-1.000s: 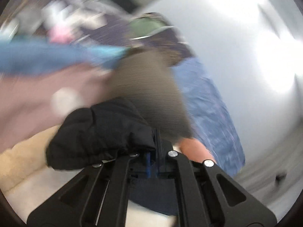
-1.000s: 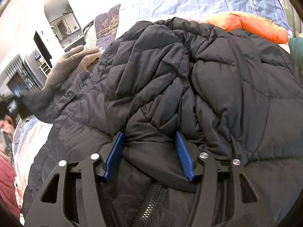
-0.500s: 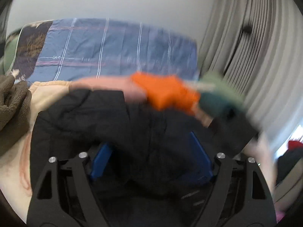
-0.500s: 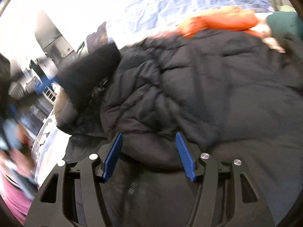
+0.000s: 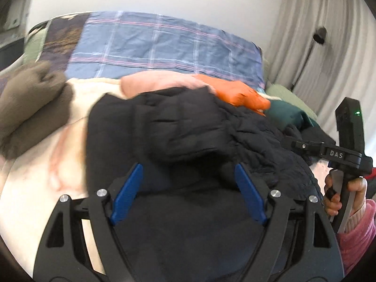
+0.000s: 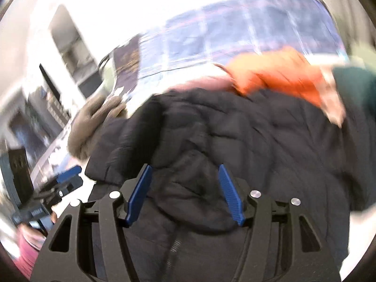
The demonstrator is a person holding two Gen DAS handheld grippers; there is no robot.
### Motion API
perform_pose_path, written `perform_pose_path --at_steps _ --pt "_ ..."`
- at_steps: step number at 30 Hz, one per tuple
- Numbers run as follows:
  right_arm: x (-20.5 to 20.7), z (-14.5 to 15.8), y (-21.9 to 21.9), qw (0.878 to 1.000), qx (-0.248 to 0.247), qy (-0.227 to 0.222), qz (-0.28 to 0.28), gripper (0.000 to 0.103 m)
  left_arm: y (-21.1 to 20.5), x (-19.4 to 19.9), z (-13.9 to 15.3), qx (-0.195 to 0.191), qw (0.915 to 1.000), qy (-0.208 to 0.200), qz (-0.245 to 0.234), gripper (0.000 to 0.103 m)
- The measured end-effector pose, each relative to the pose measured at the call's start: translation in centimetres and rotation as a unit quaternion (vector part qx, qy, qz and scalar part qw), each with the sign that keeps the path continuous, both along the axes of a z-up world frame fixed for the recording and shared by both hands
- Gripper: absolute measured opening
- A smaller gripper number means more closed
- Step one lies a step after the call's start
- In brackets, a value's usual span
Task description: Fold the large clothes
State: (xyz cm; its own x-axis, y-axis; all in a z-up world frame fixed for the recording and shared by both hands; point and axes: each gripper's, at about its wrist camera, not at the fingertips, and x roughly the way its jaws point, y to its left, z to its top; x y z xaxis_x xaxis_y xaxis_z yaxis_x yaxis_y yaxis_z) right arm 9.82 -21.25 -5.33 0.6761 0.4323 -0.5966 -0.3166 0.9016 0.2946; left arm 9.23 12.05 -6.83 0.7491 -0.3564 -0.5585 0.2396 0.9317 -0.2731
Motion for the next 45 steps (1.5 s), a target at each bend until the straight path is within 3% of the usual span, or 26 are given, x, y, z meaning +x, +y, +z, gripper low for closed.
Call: perform_pose_path --at_steps 4,7,10,14,16,17,18,19,20,23,26,28,34,36,39,42,44,45 --pt "-0.8 0.8 6.6 0.992 -0.106 -0.055 0.048 0.066 3.3 0.1 -1.4 0.006 0.9981 0.022 0.058 0.082" --pt "-1.7 0.1 11.7 0.973 -0.195 -0.096 0.075 0.066 4.8 0.8 -2.7 0.017 0.9941 0.046 0.097 0.082" --pt "-2.5 -1.5 16.4 0.937 -0.306 -0.152 0.078 0.066 5.4 1.9 -4.2 0.044 0.9853 0.078 0.145 0.080" --pt "-1.1 -4.6 19.1 0.898 -0.402 -0.172 0.054 0.066 6.5 2.6 -6.6 0.023 0.9805 0.108 0.163 0.078" --pt "0.1 -5.0 18.9 0.890 -0.421 -0.174 0.011 0.060 6.7 2.8 -7.6 0.011 0.9792 0.118 0.165 0.078" --pt "0.4 -4.2 17.9 0.897 -0.404 -0.178 -0.025 0.059 6.9 2.8 -7.7 0.008 0.9790 0.119 0.165 0.078" --pt "0.7 -3.1 16.5 0.911 -0.369 -0.175 -0.056 0.059 7.1 2.7 -7.7 0.003 0.9793 0.116 0.166 0.078" --pt "0.9 -1.3 13.7 0.935 -0.301 -0.160 -0.095 0.059 7.3 2.6 -7.7 0.000 0.9794 0.115 0.166 0.078" --pt "1.0 -0.3 11.4 0.950 -0.248 -0.145 -0.120 0.059 7.4 2.5 -7.7 -0.004 0.9795 0.114 0.166 0.078" --pt "1.6 0.7 3.1 0.975 -0.096 -0.068 -0.188 0.059 7.7 2.6 -8.0 -0.012 0.9794 0.115 0.166 0.078" --pt "2.6 -1.6 -4.3 0.972 0.023 0.041 -0.231 0.059 7.8 2.5 -8.3 -0.013 0.9797 0.113 0.165 0.078" --pt "2.7 -3.9 -7.6 0.963 0.101 0.102 -0.227 0.059 7.7 2.4 -8.4 -0.011 0.9798 0.112 0.165 0.078" --pt "3.1 -7.1 -10.4 0.943 0.208 0.155 -0.207 0.059 7.2 2.5 -8.4 -0.008 0.9799 0.111 0.165 0.078" --pt "2.8 -7.0 -10.3 0.940 0.212 0.161 -0.211 0.059 7.2 2.6 -8.4 -0.009 0.9800 0.111 0.165 0.078" --pt "2.0 -5.6 -8.6 0.964 0.120 0.131 -0.198 0.059 7.1 2.7 -8.4 -0.006 0.9801 0.111 0.165 0.078" --pt "0.6 -3.6 -5.4 0.987 0.010 0.089 -0.135 0.060 7.1 2.7 -8.4 -0.006 0.9801 0.111 0.165 0.077" --pt "-0.6 -2.5 -3.1 0.992 -0.063 0.055 -0.093 0.060 7.0 2.4 -8.0 -0.002 0.9811 0.109 0.160 0.059" --pt "-1.2 -2.1 -2.3 0.992 -0.088 0.039 -0.082 0.060 6.9 2.1 -7.6 0.004 0.9826 0.107 0.152 0.044"
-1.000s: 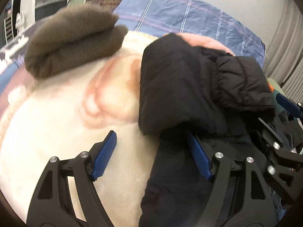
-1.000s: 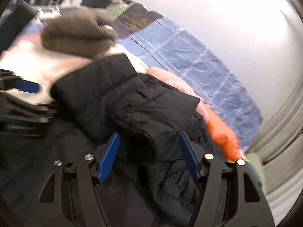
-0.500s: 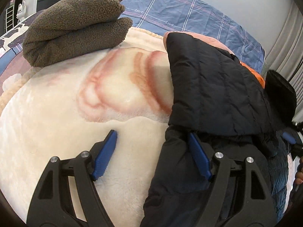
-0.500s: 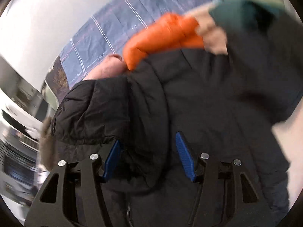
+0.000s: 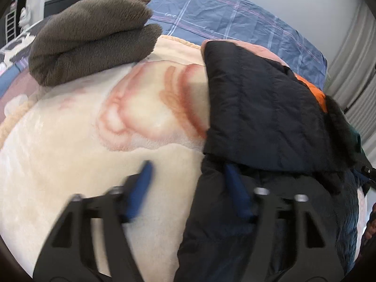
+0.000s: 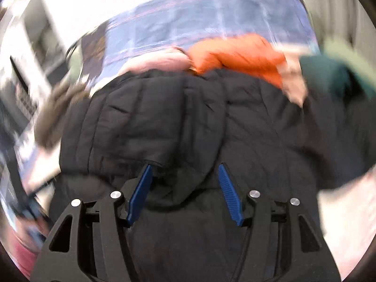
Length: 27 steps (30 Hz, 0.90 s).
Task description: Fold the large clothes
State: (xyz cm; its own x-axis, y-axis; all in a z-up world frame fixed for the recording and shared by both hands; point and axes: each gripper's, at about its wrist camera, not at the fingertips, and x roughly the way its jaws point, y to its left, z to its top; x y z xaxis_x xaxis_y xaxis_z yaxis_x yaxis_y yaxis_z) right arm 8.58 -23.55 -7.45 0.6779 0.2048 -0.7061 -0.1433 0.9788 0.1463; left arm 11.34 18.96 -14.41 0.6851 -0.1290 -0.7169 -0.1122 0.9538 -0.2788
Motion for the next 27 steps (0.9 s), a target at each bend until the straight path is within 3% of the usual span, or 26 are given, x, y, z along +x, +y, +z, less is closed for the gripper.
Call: perform_pose_path --at_steps 1,3,7,10,12,15,17,18,19,22,23,24,25,27 --pt "-0.6 0.4 0.9 1.000 -0.024 -0.013 0.011 0.060 -0.2 -0.4 0.5 0.002 0.9998 0.000 -0.019 0.027" --pt "-1.6 1.0 2.5 0.996 -0.073 -0.047 0.033 0.060 -0.4 -1.5 1.6 -0.001 0.9989 0.001 -0.046 0.016" --pt "-2.6 0.8 5.3 0.985 -0.132 -0.091 0.067 0.060 -2.0 -2.8 5.5 0.016 0.9954 -0.046 -0.082 0.013" --pt "-1.9 0.1 8.6 0.975 -0.156 -0.114 0.113 0.060 -4.4 -1.0 7.3 0.023 0.9913 -0.069 -0.109 0.013" --pt "-1.2 -0.9 11.1 0.963 -0.199 -0.133 0.124 0.060 -5.6 1.2 6.9 0.012 0.9904 -0.063 -0.122 0.013" --pt "-0.1 -2.8 13.8 0.942 -0.276 -0.144 0.121 0.060 -7.5 4.4 4.1 0.023 0.9917 -0.041 -0.120 0.013" --pt "1.3 -4.0 13.7 0.935 -0.310 -0.142 0.099 0.041 -7.7 5.8 0.9 0.012 0.9939 -0.006 -0.110 0.012" --pt "1.8 -4.0 12.9 0.937 -0.307 -0.139 0.090 0.019 -7.6 6.0 -0.4 -0.002 0.9941 0.002 -0.109 0.012" --pt "2.2 -3.7 11.9 0.942 -0.295 -0.137 0.079 0.007 -7.3 6.0 -1.0 -0.014 0.9939 0.001 -0.109 0.012" --pt "2.7 0.1 5.5 0.974 -0.174 -0.147 -0.006 0.007 -6.6 6.1 -1.1 -0.037 0.9935 -0.005 -0.108 0.012" --pt "2.9 1.6 1.4 0.981 -0.111 -0.145 -0.067 0.007 -6.6 6.0 -1.3 -0.036 0.9935 -0.005 -0.108 0.012" --pt "3.0 2.1 -1.2 0.983 -0.070 -0.135 -0.101 0.009 -6.8 6.0 -1.3 -0.032 0.9937 -0.005 -0.108 0.012" --pt "3.3 2.0 -5.5 0.983 0.002 -0.103 -0.150 0.019 -7.0 6.0 -1.3 -0.024 0.9939 -0.007 -0.107 0.012" --pt "4.1 0.3 -10.6 0.976 0.065 -0.021 -0.208 0.024 -7.3 5.8 -1.3 -0.015 0.9940 -0.010 -0.108 0.012"
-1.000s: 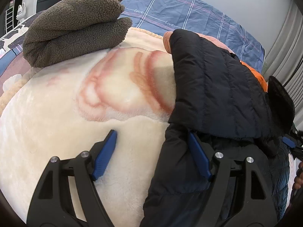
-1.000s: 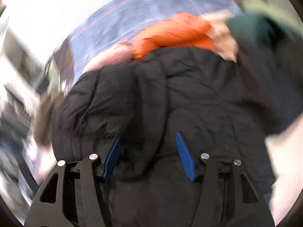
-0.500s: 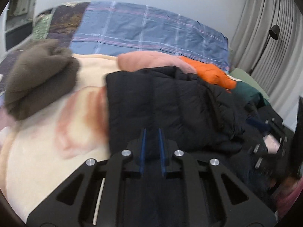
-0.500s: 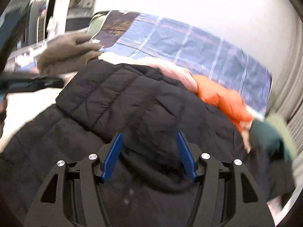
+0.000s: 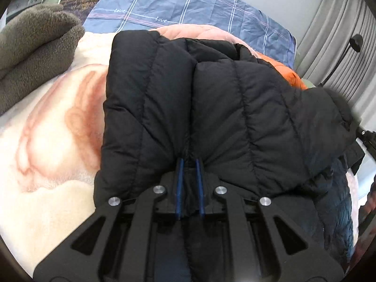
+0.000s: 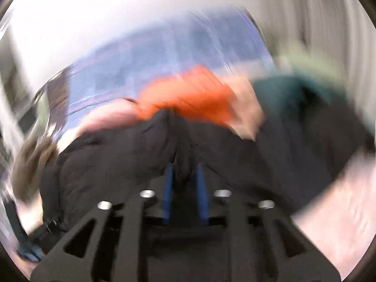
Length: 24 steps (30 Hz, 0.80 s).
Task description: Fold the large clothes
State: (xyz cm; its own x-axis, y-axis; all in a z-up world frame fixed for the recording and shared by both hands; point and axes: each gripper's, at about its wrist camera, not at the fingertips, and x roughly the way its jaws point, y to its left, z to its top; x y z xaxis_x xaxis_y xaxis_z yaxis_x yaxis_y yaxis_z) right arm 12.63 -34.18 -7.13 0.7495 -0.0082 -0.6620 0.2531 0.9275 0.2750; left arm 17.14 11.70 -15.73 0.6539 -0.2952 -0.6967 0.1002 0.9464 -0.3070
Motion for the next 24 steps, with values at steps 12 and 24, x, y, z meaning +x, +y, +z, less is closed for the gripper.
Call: perform_pose_path --at_steps 12,24 --pt "0.6 -1.5 3.9 0.990 0.016 -0.038 0.135 0.030 0.4 -0.3 -0.4 -0.015 0.9999 -0.005 -0.003 0.013" --pt "0.3 -1.9 -4.0 0.991 0.105 -0.044 0.075 0.035 -0.5 -0.2 -0.5 0.006 1.0000 -0.005 -0.004 0.013"
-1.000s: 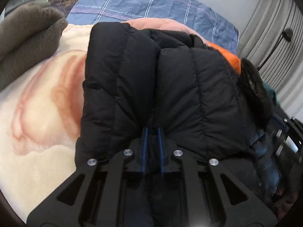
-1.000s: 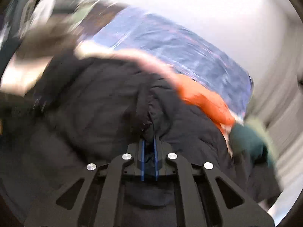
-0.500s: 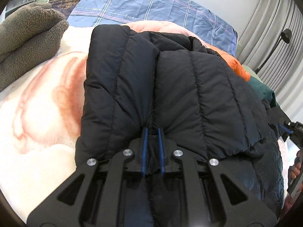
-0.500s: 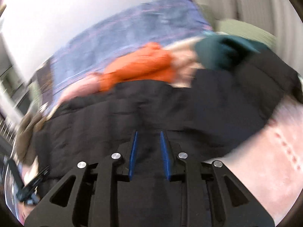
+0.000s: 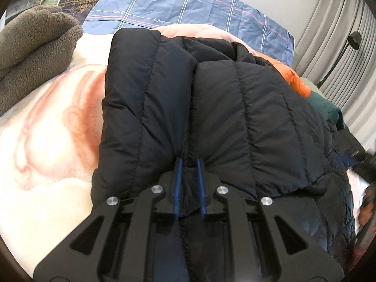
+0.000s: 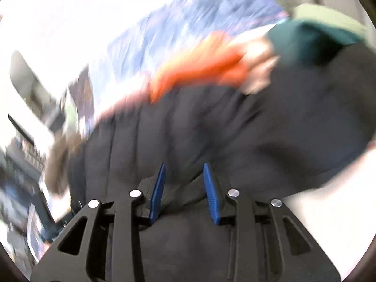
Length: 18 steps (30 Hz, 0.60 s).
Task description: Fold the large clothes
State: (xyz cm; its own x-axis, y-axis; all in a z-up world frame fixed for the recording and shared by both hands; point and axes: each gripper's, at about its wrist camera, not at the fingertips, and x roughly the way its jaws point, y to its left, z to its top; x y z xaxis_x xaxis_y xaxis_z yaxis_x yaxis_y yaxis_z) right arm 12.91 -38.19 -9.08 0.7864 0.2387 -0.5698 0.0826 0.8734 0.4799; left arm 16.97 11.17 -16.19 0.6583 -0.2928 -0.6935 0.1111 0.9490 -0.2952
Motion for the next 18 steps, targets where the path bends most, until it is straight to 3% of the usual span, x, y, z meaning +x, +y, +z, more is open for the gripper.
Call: perform_pose_path --at_steps 2,4,6,7,10,12,14,15,17,18 --pt "-2.6 1.4 -6.8 0.994 0.044 -0.042 -0.088 0.040 -0.5 0.1 0.0 0.010 1.0000 0.001 -0.002 0.013" --pt "-5.1 1.3 -13.1 0.976 0.111 -0.062 -0.179 0.059 -0.9 0.2 0.0 0.022 0.9998 0.001 -0.003 0.013" --pt "-8.5 -0.8 -19.7 0.928 0.224 -0.080 -0.287 0.061 -1.2 0.2 0.1 0.032 0.9995 0.000 -0.002 0.013" --pt "-9.9 -2.5 -22.4 0.895 0.287 -0.089 -0.330 0.062 -1.3 0.3 0.1 0.036 0.9993 -0.001 -0.002 0.014" --pt "-10.8 -6.1 -26.0 0.841 0.397 -0.102 -0.354 0.071 -1.6 0.4 0.1 0.043 0.9991 -0.002 -0.001 0.014" --pt "-10.3 -7.4 -27.0 0.820 0.434 -0.103 -0.360 0.072 -1.7 0.4 0.1 0.043 0.9991 -0.002 -0.001 0.014" --pt "-9.7 -8.1 -28.7 0.805 0.440 -0.095 -0.387 0.072 -1.8 0.4 0.1 0.040 0.9992 -0.003 -0.001 0.014" --pt "-9.3 -8.4 -29.5 0.801 0.438 -0.088 -0.398 0.070 -1.9 0.4 0.1 0.038 0.9993 -0.003 -0.001 0.014" --pt "-8.8 -9.3 -30.8 0.791 0.446 -0.075 -0.411 0.040 -1.8 0.4 0.1 0.037 0.9993 -0.004 0.000 0.014" --pt "-8.5 -9.3 -30.7 0.789 0.452 -0.073 -0.410 0.017 -1.8 0.4 0.1 0.036 0.9994 -0.004 0.000 0.014"
